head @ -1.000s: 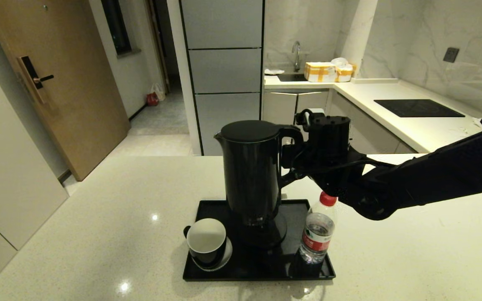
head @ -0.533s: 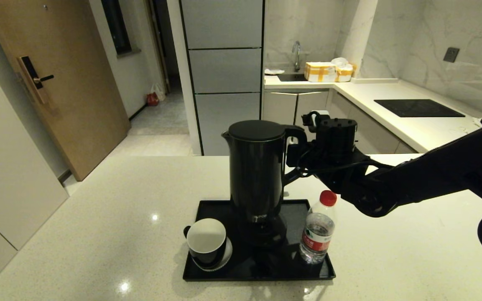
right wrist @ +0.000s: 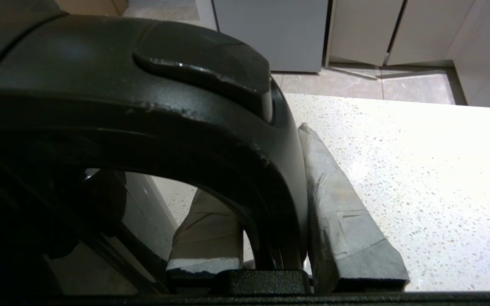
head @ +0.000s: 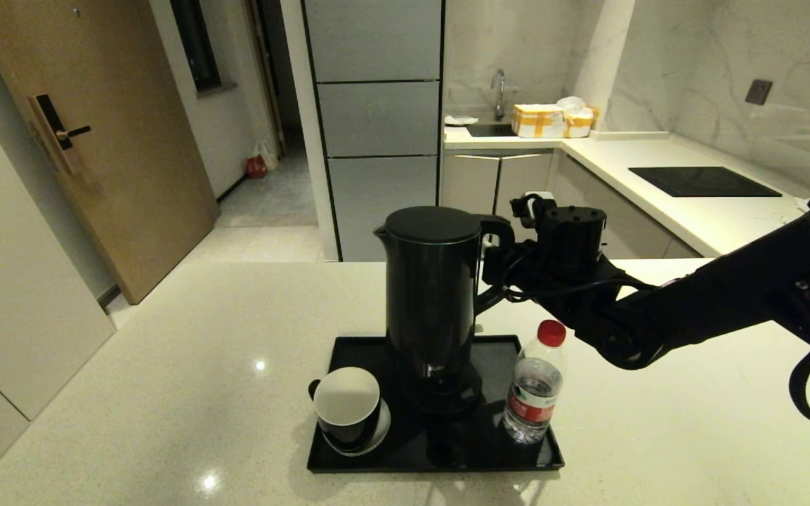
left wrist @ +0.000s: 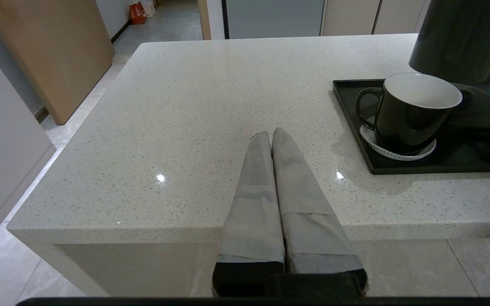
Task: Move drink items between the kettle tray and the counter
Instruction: Return the kettle to its original position
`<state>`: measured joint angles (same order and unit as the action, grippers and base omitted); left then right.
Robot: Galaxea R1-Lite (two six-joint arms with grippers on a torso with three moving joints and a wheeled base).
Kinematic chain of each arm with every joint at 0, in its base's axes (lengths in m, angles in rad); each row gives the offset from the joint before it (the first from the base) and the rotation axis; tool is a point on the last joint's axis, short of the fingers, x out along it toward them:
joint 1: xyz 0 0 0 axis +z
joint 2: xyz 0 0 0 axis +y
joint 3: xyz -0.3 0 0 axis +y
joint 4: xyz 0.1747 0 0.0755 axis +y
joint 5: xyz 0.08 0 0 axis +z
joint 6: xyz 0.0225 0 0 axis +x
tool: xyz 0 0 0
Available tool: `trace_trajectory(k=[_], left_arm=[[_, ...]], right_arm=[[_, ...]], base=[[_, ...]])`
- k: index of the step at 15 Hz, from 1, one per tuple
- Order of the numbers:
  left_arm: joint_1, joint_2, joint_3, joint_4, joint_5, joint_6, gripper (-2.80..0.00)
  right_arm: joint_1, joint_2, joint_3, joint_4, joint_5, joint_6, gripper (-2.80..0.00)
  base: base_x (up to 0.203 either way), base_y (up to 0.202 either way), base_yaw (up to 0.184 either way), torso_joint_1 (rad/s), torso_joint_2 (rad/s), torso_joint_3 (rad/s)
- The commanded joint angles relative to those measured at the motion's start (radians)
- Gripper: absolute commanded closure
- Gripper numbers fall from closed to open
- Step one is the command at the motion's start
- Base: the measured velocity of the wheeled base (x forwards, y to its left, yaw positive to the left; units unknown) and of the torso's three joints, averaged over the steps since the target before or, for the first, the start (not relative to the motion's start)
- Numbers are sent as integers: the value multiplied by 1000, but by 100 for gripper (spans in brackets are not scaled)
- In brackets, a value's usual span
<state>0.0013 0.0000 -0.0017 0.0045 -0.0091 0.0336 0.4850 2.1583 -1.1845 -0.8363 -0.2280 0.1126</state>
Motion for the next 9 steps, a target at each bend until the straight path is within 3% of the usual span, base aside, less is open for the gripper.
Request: trace_trajectory(k=[1,9], left_arm=[[0,-2,0,0,0,0,0],[0,-1,0,0,0,0,0]], right_arm=[[-12,32,1,-20,10,1,0],[-68,71,-27,-50,109,-2,0]], base=[[0,0,0,0,0,0],[0,0,0,0,0,0]])
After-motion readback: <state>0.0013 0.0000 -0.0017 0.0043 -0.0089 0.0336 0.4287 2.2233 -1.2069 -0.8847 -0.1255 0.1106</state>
